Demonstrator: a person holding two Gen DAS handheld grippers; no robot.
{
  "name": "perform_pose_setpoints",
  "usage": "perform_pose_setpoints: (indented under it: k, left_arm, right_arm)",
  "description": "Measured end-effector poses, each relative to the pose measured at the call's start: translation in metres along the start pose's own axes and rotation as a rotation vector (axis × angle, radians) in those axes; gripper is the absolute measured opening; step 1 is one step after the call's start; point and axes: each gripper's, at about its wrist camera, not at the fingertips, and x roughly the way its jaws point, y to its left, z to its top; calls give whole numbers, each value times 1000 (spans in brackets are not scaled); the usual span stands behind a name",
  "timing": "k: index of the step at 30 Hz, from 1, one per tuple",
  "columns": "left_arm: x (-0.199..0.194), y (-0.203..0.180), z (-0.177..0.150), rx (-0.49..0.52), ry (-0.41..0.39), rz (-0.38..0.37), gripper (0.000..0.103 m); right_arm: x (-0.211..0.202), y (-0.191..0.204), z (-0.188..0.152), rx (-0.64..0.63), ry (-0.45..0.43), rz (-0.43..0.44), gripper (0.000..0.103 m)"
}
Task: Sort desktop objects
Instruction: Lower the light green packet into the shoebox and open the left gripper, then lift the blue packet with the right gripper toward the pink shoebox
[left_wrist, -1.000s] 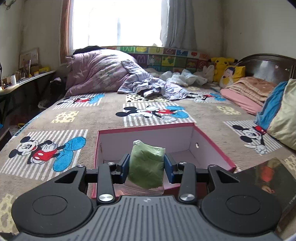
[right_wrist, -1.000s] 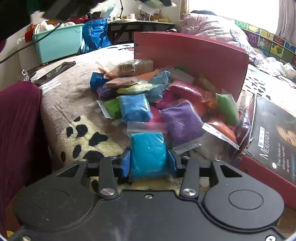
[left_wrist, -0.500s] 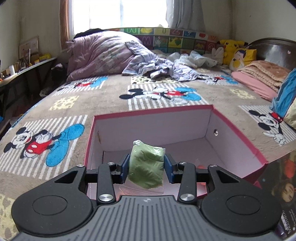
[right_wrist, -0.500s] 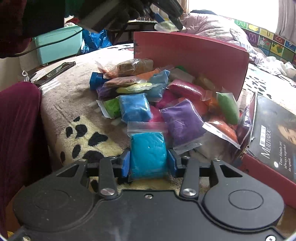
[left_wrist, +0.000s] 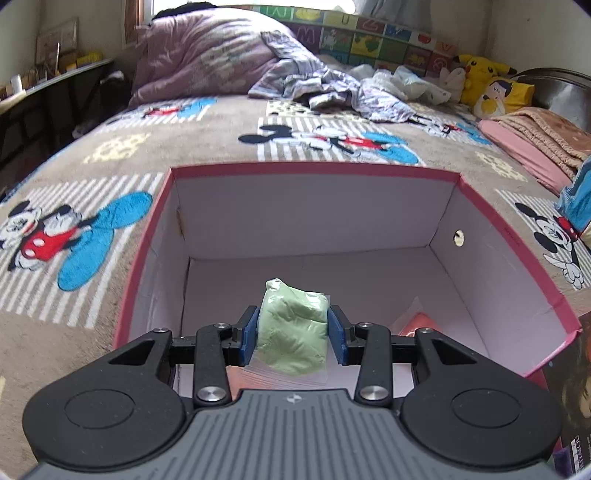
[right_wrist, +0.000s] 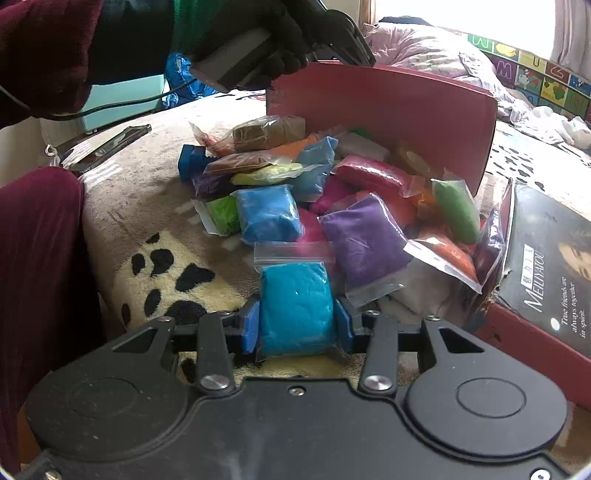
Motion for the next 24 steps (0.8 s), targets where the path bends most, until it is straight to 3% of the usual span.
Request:
perform_pose_setpoints:
  k: [7,13,24]
  left_arm:
    - [8,4,1,-26,34,8,38]
    - [7,-4,3,13,38,44,58]
    - [-1,-4,5,9,39,44,59]
  right_arm:
    - [0,-2,0,8,-1,9,41]
    - [0,-4,0,18,0,14,41]
    - [0,-2,1,9,0,5,41]
